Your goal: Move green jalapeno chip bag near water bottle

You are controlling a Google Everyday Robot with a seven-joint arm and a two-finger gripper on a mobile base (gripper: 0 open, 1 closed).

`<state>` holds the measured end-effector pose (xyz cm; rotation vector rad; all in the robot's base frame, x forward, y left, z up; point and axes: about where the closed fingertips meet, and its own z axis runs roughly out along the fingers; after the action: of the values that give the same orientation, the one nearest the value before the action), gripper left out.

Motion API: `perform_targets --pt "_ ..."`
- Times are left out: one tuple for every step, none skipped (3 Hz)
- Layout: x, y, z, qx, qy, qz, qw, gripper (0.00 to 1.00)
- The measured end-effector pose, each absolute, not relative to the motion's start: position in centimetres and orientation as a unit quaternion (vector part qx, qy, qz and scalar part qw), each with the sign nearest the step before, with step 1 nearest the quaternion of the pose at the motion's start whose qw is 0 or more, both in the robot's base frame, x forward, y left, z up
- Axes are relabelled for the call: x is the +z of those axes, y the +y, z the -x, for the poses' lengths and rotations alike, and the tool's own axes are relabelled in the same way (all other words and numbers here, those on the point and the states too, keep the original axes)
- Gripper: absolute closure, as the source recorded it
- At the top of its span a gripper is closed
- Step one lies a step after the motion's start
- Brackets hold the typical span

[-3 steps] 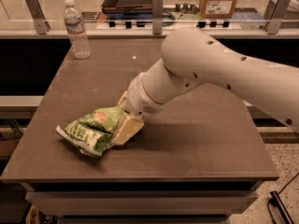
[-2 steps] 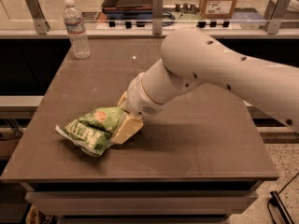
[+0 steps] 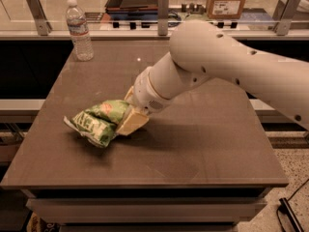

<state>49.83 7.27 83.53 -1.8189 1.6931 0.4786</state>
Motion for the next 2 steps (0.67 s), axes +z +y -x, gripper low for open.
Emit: perform_targets --pt "85.7 6.6 -52.9 0.159 0.658 0.66 0.327 1.0" --pt "88.6 5.9 -56.0 0.13 0.676 0.638 0.347 1.0"
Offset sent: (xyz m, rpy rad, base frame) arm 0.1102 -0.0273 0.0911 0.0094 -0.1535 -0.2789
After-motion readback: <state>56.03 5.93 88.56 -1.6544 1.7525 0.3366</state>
